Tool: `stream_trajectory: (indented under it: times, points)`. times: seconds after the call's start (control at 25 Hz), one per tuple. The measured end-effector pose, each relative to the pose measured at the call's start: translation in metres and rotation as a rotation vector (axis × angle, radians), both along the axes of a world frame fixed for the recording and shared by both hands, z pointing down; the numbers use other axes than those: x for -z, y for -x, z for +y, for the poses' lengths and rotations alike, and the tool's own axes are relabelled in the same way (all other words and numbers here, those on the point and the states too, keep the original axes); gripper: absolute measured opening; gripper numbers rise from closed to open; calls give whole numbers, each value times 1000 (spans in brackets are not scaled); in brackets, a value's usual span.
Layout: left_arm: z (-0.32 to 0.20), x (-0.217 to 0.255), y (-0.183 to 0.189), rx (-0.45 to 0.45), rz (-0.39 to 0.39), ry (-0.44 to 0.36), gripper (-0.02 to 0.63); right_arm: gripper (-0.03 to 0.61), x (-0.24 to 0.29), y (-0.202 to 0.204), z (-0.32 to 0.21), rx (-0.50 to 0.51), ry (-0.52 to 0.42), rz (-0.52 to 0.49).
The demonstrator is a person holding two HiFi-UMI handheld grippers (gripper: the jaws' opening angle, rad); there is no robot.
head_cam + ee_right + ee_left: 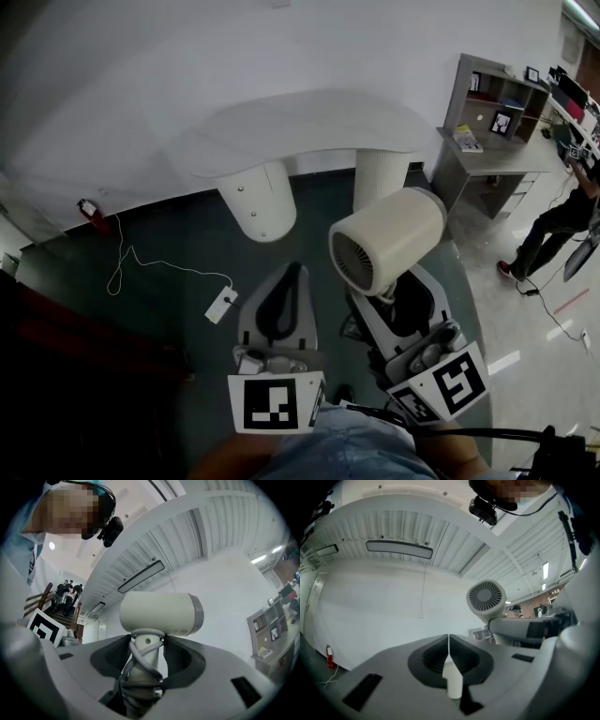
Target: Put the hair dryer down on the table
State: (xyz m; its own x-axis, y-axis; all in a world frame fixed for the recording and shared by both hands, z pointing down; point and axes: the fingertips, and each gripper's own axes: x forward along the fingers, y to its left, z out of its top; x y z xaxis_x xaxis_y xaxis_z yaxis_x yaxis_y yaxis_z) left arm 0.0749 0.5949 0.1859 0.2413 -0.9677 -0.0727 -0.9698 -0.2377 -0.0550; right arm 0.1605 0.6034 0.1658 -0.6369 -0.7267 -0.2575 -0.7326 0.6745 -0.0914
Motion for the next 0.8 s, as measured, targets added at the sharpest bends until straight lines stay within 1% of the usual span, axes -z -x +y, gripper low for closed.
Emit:
stream_trajectory:
  times: [0.08,0.28,0.48,0.8]
  points:
    - [-6,-4,1,8,-6,3,14,224,-5,-1,-8,4,12,0]
    - [-34,-12,5,11,10,32,14,224,-11,2,-34,3,28,-1]
    - [-85,-15,14,-8,17,34,14,224,-13,12,-81,-18,23,-3]
    - [-167,1,35,-70,6,6,14,224,-4,37,-161,-72,20,-15]
